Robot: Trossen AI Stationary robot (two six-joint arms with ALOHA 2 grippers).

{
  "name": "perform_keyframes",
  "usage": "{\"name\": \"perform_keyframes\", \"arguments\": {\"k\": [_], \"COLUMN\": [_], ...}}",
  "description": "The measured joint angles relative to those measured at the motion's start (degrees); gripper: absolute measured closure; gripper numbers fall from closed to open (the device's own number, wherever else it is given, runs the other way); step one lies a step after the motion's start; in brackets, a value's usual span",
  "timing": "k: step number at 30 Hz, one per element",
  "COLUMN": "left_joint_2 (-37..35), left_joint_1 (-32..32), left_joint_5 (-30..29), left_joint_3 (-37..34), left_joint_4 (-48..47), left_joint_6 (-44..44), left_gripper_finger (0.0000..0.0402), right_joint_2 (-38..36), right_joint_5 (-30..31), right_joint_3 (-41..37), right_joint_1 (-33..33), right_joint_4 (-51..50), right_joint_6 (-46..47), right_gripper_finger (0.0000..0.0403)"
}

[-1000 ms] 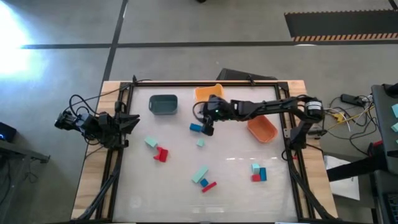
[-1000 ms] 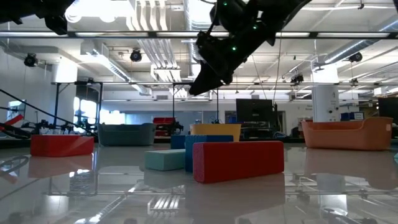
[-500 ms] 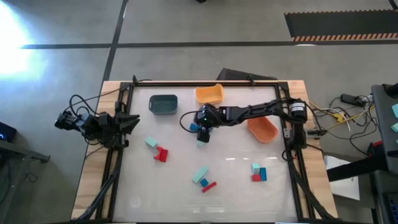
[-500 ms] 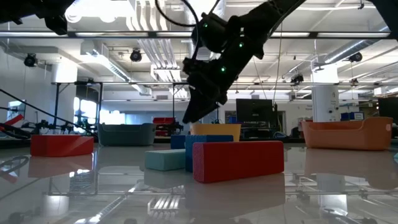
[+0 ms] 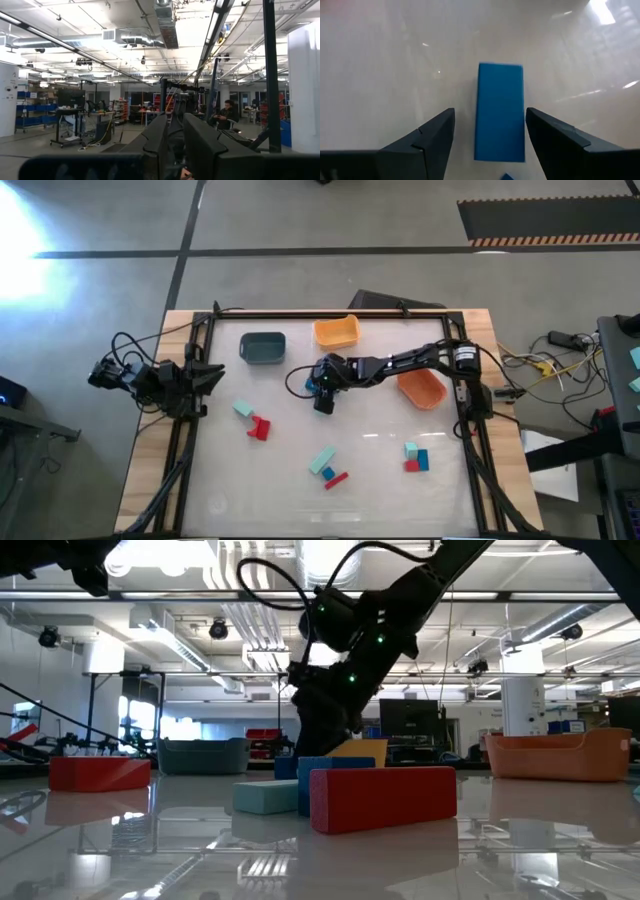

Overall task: Sort & place blocks by color
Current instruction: Put the blue block into the orange bin

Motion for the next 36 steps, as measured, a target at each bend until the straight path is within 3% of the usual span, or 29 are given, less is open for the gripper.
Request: {"name": "perform_keyframes", "arguments": {"k": [6,13,21,27,36], "left_joint_2": [0.0,0.0,0.0,0.0,-0.1], "left_joint_1": [0.0,0.0,0.0,0.0,0.0], "left_joint_5": [-0.6,-0.7,-0.7,-0.7,-0.7], "left_joint_3": [0.0,0.0,0.0,0.0,0.0], "left_joint_4": [0.0,0.0,0.0,0.1,0.2], "left_joint_6": [0.0,0.0,0.0,0.0,0.0], "left_gripper_finger": [0.0353,0.0353,0.0353,0.0353,0.0353], "right_joint_2": [0.9,0.9,0.2,-4.5,-16.7], "right_joint_5": [0.0,0.0,0.0,0.5,6.4], "right_joint_3": [0.0,0.0,-0.1,-0.1,-0.3], "right_joint_1": [0.0,0.0,0.0,0.0,0.0], "right_joint_4": [0.4,0.4,0.3,-2.5,-26.0], "right_joint_6": [1.1,1.9,3.3,6.4,13.2], "right_gripper_finger": [0.0196,0.028,0.0281,0.0281,0.0281]}}
